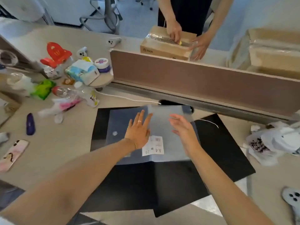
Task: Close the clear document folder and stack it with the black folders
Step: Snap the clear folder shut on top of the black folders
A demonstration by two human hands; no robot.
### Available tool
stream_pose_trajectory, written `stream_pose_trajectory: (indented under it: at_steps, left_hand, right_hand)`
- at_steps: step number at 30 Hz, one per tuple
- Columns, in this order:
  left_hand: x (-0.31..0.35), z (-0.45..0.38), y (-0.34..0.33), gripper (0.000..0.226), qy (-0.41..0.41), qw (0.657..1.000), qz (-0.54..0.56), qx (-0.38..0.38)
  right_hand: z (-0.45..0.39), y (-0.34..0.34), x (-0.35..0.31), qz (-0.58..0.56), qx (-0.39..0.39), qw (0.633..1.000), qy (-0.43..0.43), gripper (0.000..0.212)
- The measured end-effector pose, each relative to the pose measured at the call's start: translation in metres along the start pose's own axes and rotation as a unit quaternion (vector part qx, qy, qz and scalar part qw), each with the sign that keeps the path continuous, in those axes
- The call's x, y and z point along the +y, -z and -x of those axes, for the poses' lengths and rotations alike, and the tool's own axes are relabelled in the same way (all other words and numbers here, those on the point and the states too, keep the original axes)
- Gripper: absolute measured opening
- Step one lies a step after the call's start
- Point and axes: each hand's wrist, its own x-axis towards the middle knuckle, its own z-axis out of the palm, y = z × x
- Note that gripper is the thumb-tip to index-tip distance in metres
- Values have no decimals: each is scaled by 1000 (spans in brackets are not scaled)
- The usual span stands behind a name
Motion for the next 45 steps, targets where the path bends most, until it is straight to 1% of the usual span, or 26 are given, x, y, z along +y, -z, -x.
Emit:
stream_pose_trajectory:
  at_steps: [3, 5, 7, 10, 15, 18, 21, 25, 27, 29, 31, 34, 36, 37, 39, 41, 43, 45]
  left_hand:
    - [-6, 6, -25, 69, 96, 991, 77, -58]
    - [-9, 9, -42, 70, 176, 969, 151, -81]
    - [-9, 8, -52, 71, 243, 942, 214, -85]
    - [-2, 7, -61, 72, 270, 931, 226, -96]
    - [15, 3, -65, 78, 291, 921, 234, -109]
    - [19, -2, -65, 83, 305, 911, 257, -101]
    - [23, -9, -64, 87, 298, 907, 283, -95]
    - [25, -15, -54, 70, 283, 902, 312, -91]
    - [23, -17, -44, 62, 284, 894, 336, -81]
    - [22, -16, -33, 49, 291, 876, 379, -69]
    - [23, -14, -21, 39, 294, 859, 415, -53]
    - [24, -7, -3, 37, 293, 838, 459, -24]
    - [25, -3, 12, 36, 292, 830, 475, -7]
    - [25, -1, 20, 34, 291, 828, 479, 1]
    - [25, 5, 38, 27, 286, 831, 476, 10]
    - [23, 12, 57, 25, 274, 834, 477, 25]
    - [19, 17, 74, 36, 268, 828, 491, 40]
    - [14, 23, 87, 38, 269, 815, 511, 52]
  right_hand:
    - [-23, 5, 36, 146, -17, 987, -60, 38]
    - [-37, 13, 63, 235, -32, 968, -84, 49]
    - [-46, 18, 83, 326, -48, 941, -81, 56]
    - [-49, 16, 102, 428, -72, 898, -71, 60]
    - [-46, 1, 118, 511, -115, 850, -63, 58]
    - [-39, -13, 119, 493, -150, 854, -68, 57]
    - [-32, -27, 120, 466, -179, 864, -65, 60]
    - [-28, -28, 114, 381, -174, 905, -74, 60]
    - [-23, -24, 108, 354, -173, 917, -68, 68]
    - [-11, -22, 100, 369, -186, 909, -46, 82]
    - [4, -23, 90, 393, -211, 895, -19, 95]
    - [25, -29, 80, 408, -234, 882, 23, 108]
    - [37, -36, 76, 395, -216, 892, 43, 107]
    - [42, -40, 74, 384, -190, 902, 59, 102]
    - [51, -49, 68, 352, -114, 924, 100, 92]
    - [58, -59, 61, 324, -55, 936, 129, 85]
    - [63, -71, 51, 337, -35, 928, 155, 82]
    - [70, -82, 42, 383, -26, 903, 192, 82]
